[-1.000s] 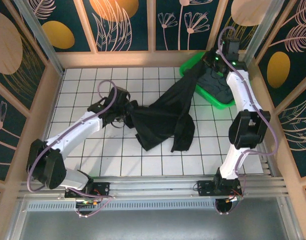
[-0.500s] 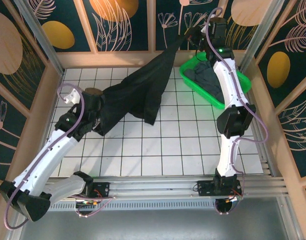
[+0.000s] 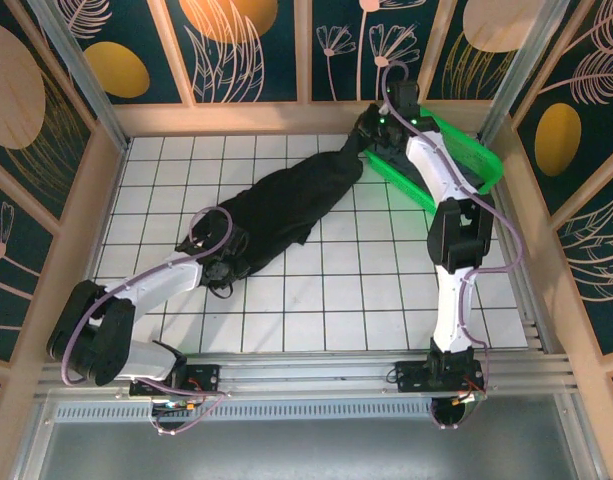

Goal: Fold and stack the t-shirts

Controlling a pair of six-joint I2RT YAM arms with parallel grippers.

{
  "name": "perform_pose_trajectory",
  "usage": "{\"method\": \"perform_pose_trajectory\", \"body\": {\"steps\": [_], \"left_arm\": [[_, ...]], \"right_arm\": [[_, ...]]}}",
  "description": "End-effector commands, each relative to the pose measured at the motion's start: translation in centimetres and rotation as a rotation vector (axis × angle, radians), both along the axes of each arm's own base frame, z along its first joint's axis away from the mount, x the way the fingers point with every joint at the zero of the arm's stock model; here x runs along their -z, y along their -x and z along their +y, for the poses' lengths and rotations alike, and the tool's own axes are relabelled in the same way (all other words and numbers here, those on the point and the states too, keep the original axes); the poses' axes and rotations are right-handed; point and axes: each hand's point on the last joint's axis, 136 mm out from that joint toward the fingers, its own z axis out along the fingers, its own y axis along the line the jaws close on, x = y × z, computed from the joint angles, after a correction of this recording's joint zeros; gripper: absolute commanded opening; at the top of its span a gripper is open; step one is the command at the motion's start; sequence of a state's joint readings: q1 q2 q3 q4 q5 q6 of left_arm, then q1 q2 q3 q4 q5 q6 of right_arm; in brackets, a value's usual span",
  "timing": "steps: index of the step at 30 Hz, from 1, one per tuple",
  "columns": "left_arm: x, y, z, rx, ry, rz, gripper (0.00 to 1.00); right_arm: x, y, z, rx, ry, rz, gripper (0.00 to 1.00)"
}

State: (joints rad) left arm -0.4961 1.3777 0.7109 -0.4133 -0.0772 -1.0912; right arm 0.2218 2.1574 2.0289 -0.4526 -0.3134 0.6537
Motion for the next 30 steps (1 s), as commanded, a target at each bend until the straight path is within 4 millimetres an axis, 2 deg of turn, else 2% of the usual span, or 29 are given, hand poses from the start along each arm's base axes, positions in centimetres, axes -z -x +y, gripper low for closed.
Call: {"method": "perform_pose_trajectory", "body": {"steps": [1,5,7,9,11,13,14,18,22,25,30], "left_arm": [[-4.0,-1.1,-0.1,0.039,-0.001,-0.093,0.63],[-8.7,-2.2,3.4,-0.074,-0.118,-0.174,0.66],[-9.6,-3.2,5.7,-0.160,-0.130,-0.187,0.64],[-9.6,-4.4,7.5,-0.243,-0.104,-0.179,0.62],[-9.3,-6.0,8.2,-0.282,-0.061,-0.183,0.62],[-8.1,-7.1,8.2,-0.276,-0.054,-0.155,0.62],[-8.4,-8.4,8.0,-0.258,-0.052,-0.166,0.62],[-6.2,-11.0,6.6,-0.162,-0.037,-0.135,0.62],[-5.1,-12.5,6.7,-0.135,-0.060,-0.120,0.63],[-4.2,-13.2,6.5,-0.121,-0.069,-0.097,0.63],[-2.0,-14.3,6.4,-0.098,-0.097,-0.058,0.62]], "right_arm": [[-3.2,2.2,-1.4,0.015,0.045,-0.054,0.00],[-2.5,4.3,-2.1,0.015,0.080,-0.042,0.00],[-2.8,5.2,-2.2,0.011,0.092,-0.058,0.00],[-3.5,6.1,-2.3,0.000,0.096,-0.087,0.00],[-4.4,7.0,-2.4,-0.005,0.104,-0.127,0.00],[-5.1,8.1,-2.9,0.005,0.110,-0.151,0.00],[-5.4,8.8,-3.3,0.012,0.115,-0.156,0.00],[-5.2,12.0,-4.6,0.030,0.133,-0.136,0.00],[-2.5,15.8,-6.7,0.065,0.168,-0.061,0.00],[1.0,19.0,-9.0,0.108,0.186,0.027,0.00],[8.4,24.3,-14.1,0.210,0.239,0.219,0.00]]}}
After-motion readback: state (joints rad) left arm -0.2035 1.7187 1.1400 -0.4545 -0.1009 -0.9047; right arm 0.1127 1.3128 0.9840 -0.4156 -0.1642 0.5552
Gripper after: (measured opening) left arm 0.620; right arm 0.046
